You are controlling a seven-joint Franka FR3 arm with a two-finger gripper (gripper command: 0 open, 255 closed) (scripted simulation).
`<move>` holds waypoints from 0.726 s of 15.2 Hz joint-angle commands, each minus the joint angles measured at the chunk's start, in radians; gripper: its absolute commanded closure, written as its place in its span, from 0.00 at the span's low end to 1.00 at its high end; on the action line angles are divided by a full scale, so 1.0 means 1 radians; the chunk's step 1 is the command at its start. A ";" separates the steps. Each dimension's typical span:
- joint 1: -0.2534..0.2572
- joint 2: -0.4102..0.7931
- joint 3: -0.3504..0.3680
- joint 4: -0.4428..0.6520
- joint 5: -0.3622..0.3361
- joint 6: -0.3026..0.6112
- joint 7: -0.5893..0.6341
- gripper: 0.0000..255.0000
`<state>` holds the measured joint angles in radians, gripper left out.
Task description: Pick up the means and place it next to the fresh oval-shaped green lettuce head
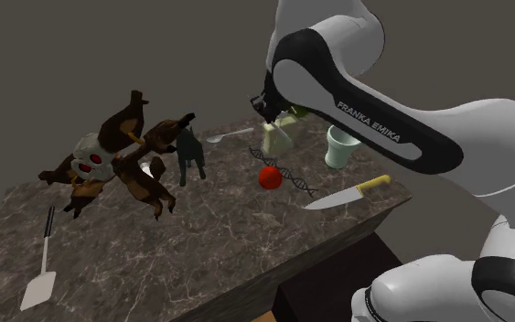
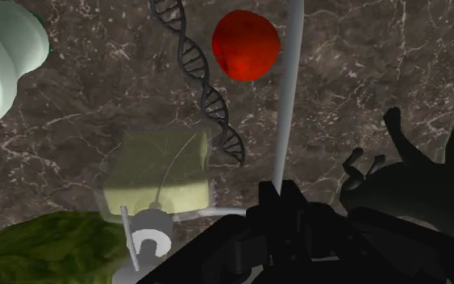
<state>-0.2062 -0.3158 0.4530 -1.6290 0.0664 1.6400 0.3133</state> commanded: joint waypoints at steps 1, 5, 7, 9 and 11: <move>-0.013 0.001 -0.037 -0.008 0.004 0.007 -0.052 1.00; -0.040 0.014 -0.105 -0.008 0.008 0.016 -0.148 1.00; -0.055 0.027 -0.137 -0.001 0.009 0.019 -0.194 1.00; -0.069 0.044 -0.168 0.012 0.010 0.021 -0.239 1.00; -0.084 0.066 -0.197 0.029 0.010 0.021 -0.283 1.00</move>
<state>-0.2829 -0.2590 0.2715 -1.5898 0.0754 1.6457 0.0557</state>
